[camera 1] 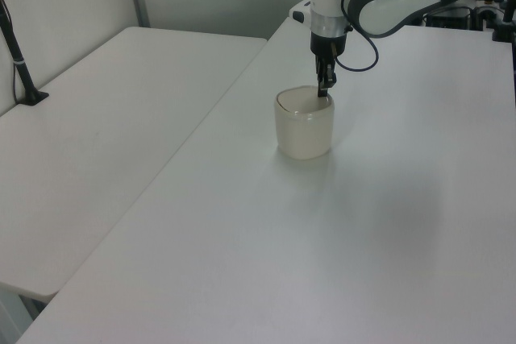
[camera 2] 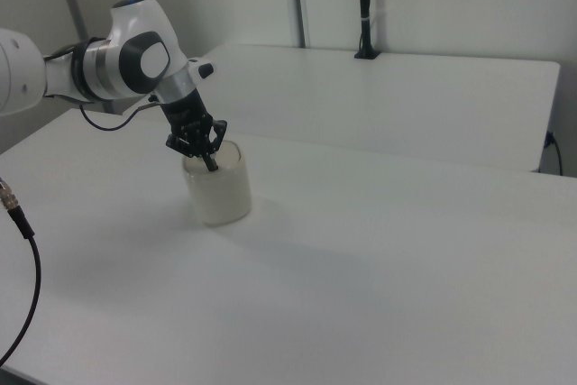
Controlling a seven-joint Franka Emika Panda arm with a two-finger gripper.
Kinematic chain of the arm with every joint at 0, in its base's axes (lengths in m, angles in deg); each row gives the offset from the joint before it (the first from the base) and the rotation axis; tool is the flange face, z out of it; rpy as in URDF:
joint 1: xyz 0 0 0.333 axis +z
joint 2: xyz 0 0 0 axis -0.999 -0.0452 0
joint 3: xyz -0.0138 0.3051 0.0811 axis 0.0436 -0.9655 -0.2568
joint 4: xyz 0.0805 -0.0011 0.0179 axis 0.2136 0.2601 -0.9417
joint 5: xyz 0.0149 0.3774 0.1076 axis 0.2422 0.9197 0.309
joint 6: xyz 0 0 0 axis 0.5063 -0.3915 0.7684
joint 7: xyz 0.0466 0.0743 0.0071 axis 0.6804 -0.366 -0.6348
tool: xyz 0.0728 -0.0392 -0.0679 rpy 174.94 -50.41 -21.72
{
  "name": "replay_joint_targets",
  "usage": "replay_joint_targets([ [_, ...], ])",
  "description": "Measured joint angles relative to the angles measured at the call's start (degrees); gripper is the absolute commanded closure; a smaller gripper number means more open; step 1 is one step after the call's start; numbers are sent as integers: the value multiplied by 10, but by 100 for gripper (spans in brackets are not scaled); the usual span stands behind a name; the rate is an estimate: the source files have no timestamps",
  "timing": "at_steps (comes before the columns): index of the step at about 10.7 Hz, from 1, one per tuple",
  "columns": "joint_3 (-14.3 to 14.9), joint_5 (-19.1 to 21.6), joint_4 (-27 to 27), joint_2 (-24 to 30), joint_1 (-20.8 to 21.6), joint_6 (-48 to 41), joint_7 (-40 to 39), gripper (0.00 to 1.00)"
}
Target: Close the trash bin
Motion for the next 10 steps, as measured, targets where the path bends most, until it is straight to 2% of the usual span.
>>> replay_joint_targets([
  [3,0,1,-3,-1,-1,0,0,100],
  [4,0,13,-10,0,-4,0,1,98],
  [5,1,42,-20,9,-13,0,2,96],
  [6,2,60,-28,26,-25,-26,2,94],
  [8,4,69,-38,83,-57,-131,18,94],
  [10,4,71,-38,137,-86,-198,56,79],
])
